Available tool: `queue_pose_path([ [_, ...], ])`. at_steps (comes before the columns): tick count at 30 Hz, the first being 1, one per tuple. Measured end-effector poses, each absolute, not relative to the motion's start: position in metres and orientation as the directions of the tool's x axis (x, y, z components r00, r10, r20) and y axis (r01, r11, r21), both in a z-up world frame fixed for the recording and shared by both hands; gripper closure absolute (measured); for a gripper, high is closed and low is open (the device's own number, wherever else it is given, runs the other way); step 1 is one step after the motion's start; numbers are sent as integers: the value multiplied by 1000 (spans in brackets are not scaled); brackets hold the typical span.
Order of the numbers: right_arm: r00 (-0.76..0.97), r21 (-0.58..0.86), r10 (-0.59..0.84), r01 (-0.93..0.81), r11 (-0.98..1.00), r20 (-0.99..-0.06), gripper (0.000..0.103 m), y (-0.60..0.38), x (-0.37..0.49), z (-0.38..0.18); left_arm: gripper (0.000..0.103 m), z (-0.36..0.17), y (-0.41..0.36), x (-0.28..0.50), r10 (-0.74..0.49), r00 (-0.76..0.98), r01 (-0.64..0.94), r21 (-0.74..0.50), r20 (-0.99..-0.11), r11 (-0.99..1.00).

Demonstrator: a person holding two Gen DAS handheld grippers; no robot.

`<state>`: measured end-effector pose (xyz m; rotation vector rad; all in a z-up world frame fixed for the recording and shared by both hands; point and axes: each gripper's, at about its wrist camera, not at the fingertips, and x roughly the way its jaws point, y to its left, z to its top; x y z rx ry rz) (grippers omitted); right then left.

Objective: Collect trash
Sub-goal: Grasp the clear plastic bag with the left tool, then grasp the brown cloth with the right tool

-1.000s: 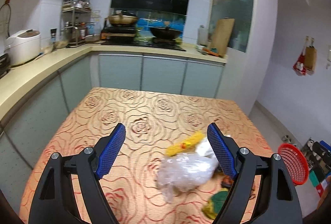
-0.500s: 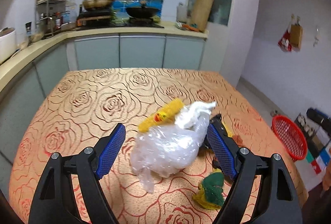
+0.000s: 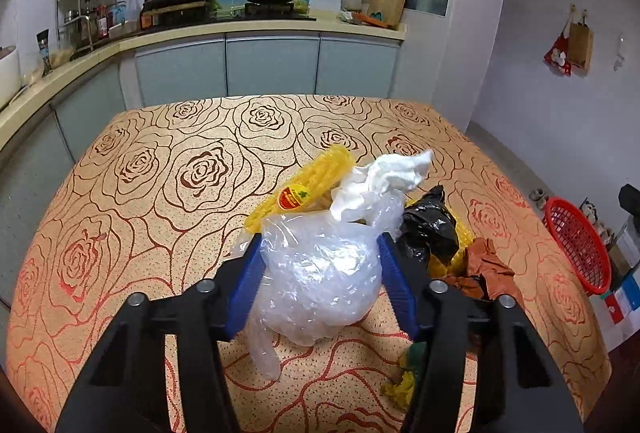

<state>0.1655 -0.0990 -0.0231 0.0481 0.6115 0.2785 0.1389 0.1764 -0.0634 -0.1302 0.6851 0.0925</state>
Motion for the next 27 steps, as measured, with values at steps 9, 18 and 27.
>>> queue_pose_path([
  [9, 768, 124, 299, -279, 952, -567, 33, -87, 161, -28, 65, -51, 173, 121, 80, 794, -132, -42, -603, 990],
  [18, 733, 117, 340, -339, 933, -589, 33, -60, 154, -38, 65, -23, 182, 91, 110, 833, -159, -45, -542, 986],
  [27, 670, 112, 390, -419, 901, -631, 33, -17, 157, -60, 65, -4, 197, 74, 166, 856, -216, -47, -489, 975],
])
